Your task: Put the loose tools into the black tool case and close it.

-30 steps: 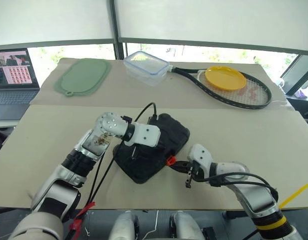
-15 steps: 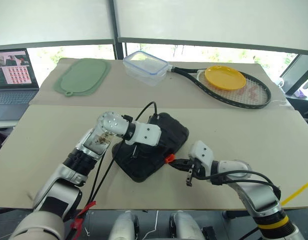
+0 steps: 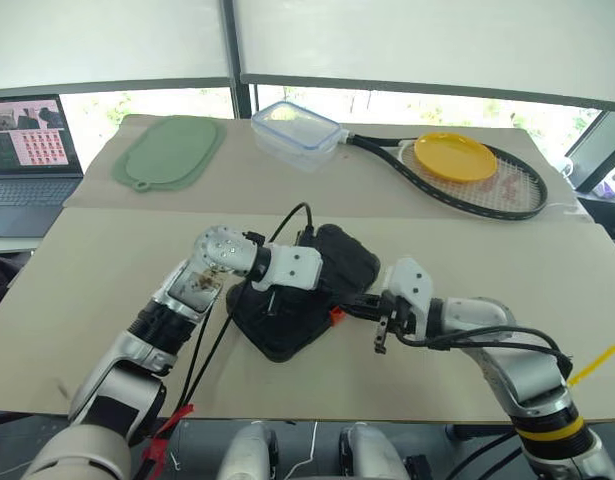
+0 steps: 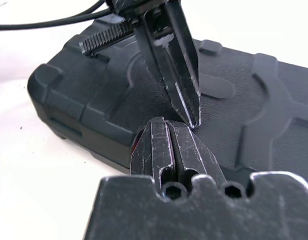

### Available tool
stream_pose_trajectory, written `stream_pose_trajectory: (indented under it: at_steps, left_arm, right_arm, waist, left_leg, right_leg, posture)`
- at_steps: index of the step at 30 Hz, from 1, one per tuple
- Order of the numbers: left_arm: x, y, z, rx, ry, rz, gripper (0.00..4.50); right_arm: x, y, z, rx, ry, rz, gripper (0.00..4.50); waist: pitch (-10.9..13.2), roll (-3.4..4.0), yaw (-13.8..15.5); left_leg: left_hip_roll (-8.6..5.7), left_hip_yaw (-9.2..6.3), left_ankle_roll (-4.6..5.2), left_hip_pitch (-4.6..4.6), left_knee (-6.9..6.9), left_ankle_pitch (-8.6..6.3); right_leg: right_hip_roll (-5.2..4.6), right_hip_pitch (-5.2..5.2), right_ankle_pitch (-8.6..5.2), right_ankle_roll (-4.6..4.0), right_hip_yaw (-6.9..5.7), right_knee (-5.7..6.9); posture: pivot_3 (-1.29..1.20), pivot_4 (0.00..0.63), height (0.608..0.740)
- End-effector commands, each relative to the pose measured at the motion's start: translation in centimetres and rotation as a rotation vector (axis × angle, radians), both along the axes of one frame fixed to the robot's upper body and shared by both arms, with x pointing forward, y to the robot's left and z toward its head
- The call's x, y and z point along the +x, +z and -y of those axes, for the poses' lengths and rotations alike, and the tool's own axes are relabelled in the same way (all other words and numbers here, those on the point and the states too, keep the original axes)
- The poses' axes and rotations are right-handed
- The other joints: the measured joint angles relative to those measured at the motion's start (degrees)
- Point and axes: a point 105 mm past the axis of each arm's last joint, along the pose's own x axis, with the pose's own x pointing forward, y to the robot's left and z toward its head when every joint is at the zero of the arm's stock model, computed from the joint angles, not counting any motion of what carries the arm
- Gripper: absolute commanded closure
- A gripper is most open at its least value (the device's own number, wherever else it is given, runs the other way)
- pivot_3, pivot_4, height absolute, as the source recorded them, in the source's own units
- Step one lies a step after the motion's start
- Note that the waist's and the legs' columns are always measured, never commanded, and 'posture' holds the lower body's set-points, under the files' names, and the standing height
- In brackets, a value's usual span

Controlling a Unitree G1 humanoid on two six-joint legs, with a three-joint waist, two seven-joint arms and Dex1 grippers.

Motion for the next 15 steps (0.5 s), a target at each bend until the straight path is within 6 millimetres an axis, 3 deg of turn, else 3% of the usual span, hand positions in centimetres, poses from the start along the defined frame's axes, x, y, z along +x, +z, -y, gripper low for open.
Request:
stream_pose_trajectory:
  at_steps: [1, 6, 8, 10, 12, 15]
  left_arm:
    - [0.3, -0.5, -4.6, -0.003, 0.184, -0.188, 3.41]
    - [-3.0, 4.1, -13.0, -0.079, 0.371, -0.364, 1.50]
    - [-4.9, 5.3, -15.2, -0.075, 0.425, -0.427, 0.95]
    - [-6.5, 6.2, -16.7, -0.071, 0.481, -0.456, 0.09]
    - [-7.5, 6.8, -18.0, -0.083, 0.541, -0.450, 0.00]
    - [-8.4, 6.7, -18.9, -0.116, 0.606, -0.436, 0.00]
  right_arm:
    - [-1.7, 2.1, 2.5, -0.031, 0.082, 0.000, 3.71]
    - [-4.0, 5.7, 8.6, -0.145, 0.161, -0.097, 1.91]
    - [-4.2, 7.1, 10.2, -0.142, 0.154, -0.132, 1.35]
    - [-4.2, 8.1, 11.5, -0.141, 0.146, -0.155, 0.58]
    - [-4.1, 8.8, 12.5, -0.138, 0.138, -0.165, 0.04]
    - [-3.6, 9.5, 13.1, -0.106, 0.130, -0.183, 0.04]
  waist:
    - [0.0, 0.02, -0.2]
    - [0.3, 0.16, -2.0]
    - [0.4, 0.14, -2.1]
    - [0.6, 0.09, -1.5]
    - [0.6, 0.09, -0.9]
    - [0.7, 0.15, 0.0]
  left_leg:
    - [0.01, 0.00, 0.00, -0.03, 0.00, 0.00]
    - [0.11, 0.03, -0.01, -0.23, -0.17, 0.00]
    - [0.16, 0.00, -0.01, -0.19, -0.24, 0.00]
    - [0.21, -0.01, -0.04, -0.19, -0.35, 0.01]
    - [0.15, 0.02, -0.06, -0.19, -0.35, 0.01]
    - [0.03, 0.06, -0.05, -0.21, -0.33, 0.00]
  right_leg:
    - [0.00, -0.06, 0.00, 0.00, 0.00, 0.02]
    - [0.12, -0.50, -0.06, -0.13, 0.10, 0.12]
    - [0.17, -0.51, -0.11, -0.21, 0.07, 0.13]
    - [0.09, -0.54, -0.14, -0.21, -0.02, 0.10]
    - [-0.03, -0.51, -0.18, -0.14, -0.03, 0.02]
    - [-0.24, -0.50, -0.21, -0.07, -0.03, -0.05]
  posture:
    - [0.00, 0.150, 0.738]
    - [0.00, 0.150, 0.738]
    - [0.00, 0.150, 0.738]
    - [0.00, 0.150, 0.738]
    - [0.00, 0.150, 0.738]
    - [0.00, 0.150, 0.738]
